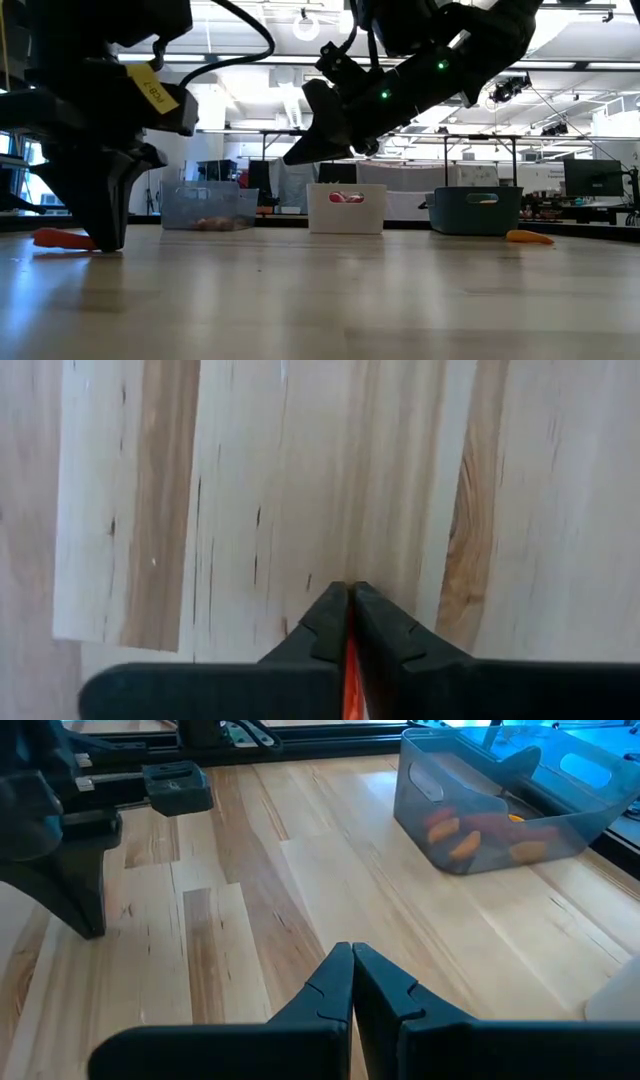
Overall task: Sort produce into baskets
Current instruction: Put the red chili pepper into the black bin
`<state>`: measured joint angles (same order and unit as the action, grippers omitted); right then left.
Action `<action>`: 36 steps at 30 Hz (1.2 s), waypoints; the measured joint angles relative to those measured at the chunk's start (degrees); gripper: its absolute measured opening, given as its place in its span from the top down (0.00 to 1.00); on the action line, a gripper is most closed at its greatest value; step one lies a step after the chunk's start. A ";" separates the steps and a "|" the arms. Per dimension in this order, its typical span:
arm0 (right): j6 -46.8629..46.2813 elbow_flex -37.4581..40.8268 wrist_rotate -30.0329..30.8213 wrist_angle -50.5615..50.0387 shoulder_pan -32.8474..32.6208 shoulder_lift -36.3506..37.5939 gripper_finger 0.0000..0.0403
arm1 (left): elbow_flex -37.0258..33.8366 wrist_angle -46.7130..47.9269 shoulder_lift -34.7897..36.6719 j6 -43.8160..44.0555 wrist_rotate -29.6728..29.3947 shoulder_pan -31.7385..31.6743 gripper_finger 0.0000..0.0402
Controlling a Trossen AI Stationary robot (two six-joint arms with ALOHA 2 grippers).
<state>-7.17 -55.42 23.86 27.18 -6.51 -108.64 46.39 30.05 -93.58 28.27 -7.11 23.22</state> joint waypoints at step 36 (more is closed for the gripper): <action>-3.71 -0.02 6.02 -23.26 -0.21 6.52 1.00 | -5.62 -21.19 16.35 -32.98 2.20 -60.83 1.00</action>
<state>-10.88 -55.44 29.88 3.92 -6.71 -102.12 40.77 8.86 -77.23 -4.71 -4.91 -37.61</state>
